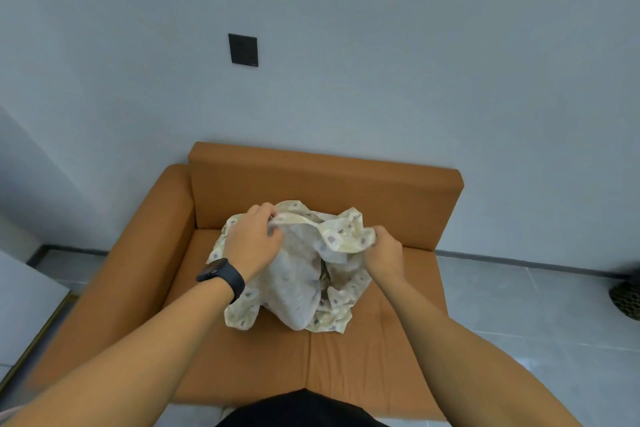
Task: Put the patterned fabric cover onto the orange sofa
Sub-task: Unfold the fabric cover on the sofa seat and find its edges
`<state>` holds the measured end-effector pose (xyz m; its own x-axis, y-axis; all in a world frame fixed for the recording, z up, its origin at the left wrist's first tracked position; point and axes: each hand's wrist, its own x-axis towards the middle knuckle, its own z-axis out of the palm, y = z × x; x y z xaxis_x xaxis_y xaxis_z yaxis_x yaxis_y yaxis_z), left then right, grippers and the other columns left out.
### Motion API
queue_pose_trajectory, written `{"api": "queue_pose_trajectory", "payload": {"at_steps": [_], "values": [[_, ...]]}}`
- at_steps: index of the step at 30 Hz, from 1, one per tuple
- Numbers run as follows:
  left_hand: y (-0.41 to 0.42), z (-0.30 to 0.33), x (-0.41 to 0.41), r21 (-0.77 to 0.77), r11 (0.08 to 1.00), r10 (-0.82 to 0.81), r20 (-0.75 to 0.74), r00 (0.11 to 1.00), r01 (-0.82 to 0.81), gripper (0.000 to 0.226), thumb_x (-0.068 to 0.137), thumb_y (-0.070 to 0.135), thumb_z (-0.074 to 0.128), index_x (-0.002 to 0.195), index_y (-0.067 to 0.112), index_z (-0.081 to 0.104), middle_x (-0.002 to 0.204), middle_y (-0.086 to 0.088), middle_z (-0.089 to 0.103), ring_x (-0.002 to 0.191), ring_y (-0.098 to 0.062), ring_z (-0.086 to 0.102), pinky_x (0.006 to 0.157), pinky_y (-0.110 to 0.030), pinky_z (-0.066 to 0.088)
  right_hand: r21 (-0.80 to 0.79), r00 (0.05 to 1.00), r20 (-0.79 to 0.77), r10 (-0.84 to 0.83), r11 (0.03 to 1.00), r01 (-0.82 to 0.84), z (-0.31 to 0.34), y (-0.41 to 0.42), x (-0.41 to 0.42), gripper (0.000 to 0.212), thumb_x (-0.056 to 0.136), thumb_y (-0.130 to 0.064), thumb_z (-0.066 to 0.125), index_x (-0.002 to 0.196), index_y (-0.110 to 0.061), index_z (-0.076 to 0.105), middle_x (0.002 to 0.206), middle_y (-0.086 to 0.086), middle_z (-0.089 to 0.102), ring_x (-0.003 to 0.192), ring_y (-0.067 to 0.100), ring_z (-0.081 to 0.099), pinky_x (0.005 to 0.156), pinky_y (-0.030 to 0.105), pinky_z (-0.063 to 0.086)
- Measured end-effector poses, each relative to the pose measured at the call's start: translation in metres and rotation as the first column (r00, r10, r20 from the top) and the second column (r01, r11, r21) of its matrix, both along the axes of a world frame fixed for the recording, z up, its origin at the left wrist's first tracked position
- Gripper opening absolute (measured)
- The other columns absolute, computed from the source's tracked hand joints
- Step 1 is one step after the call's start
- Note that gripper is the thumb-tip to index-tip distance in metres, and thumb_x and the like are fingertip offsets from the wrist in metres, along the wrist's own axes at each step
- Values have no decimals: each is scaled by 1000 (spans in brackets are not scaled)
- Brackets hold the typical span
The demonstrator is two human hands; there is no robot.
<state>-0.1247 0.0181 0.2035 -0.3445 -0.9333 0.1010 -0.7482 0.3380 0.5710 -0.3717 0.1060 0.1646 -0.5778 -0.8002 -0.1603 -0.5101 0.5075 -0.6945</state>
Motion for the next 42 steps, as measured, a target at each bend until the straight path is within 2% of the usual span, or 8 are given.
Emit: {"api": "queue_pose_trajectory", "payload": {"at_steps": [4, 8, 12, 20, 25, 30, 36, 42], "values": [[16, -4, -12, 108, 969, -223, 1, 975, 222, 76, 77, 48, 67, 145, 33, 38, 138, 9, 50, 126, -12, 47, 101, -35, 45, -236, 965, 38, 260, 940, -244, 44, -14, 43, 19, 82, 2, 47, 84, -10, 61, 77, 4, 63, 66, 16, 53, 58, 33, 39], [29, -2, -30, 171, 948, -264, -59, 963, 270, 12, 91, 36, 62, 100, 29, 61, 93, 8, 66, 85, -13, 61, 76, -45, 54, -272, 880, 28, 473, 851, -449, 46, -6, 60, 28, 82, 3, 59, 91, -23, 63, 85, -10, 65, 72, 4, 57, 61, 15, 41], [38, -3, -23, 161, 964, -181, -179, 967, 210, 23, 102, 23, 46, 81, 21, 55, 66, -1, 55, 60, -20, 53, 58, -48, 44, -210, 897, -63, 438, 873, -441, 14, 0, 44, 33, 85, 3, 54, 95, -28, 60, 88, -14, 58, 78, 2, 53, 66, 14, 38], [31, 17, -19, 71, 993, -59, -386, 920, 93, 18, 100, 16, 44, 87, 18, 56, 74, -1, 57, 66, -18, 53, 58, -40, 41, 191, 997, -67, 26, 982, -12, -48, 22, -2, 23, 96, -12, 39, 78, -15, 52, 105, 12, 59, 80, 23, 54, 70, 37, 48], [17, 3, 0, 230, 973, 31, -103, 994, -6, 13, 94, 13, 53, 100, 20, 63, 99, 0, 67, 89, -20, 62, 70, -41, 49, -180, 953, 243, -179, 957, 226, 22, -6, 3, 21, 101, -12, 36, 106, -14, 57, 100, 3, 63, 85, 17, 57, 67, 31, 45], [23, 22, -22, 275, 930, -161, -296, 942, 245, 83, 84, 34, 77, 153, 30, 31, 145, 17, 40, 134, -2, 35, 108, -27, 35, -437, 980, 160, 119, 899, -38, 96, -31, 28, 28, 92, 0, 36, 96, -15, 59, 86, -1, 64, 73, 6, 55, 65, 23, 45], [8, 22, -46, 202, 937, -231, -259, 938, 286, 14, 99, 33, 58, 110, 33, 66, 107, 16, 70, 108, -8, 64, 92, -36, 52, -285, 928, 63, 368, 897, -336, 80, -15, 38, 28, 94, -12, 48, 67, -16, 49, 59, -11, 50, 54, 4, 40, 53, 24, 32], [31, 15, -50, 356, 778, -370, -407, 835, 518, 26, 86, 25, 70, 110, 31, 62, 103, 9, 68, 100, -8, 66, 91, -33, 55, -205, 932, 62, 358, 918, -339, 50, 7, 36, 34, 93, -23, 55, 61, -24, 43, 54, -12, 47, 52, 6, 38, 52, 29, 31]]}}
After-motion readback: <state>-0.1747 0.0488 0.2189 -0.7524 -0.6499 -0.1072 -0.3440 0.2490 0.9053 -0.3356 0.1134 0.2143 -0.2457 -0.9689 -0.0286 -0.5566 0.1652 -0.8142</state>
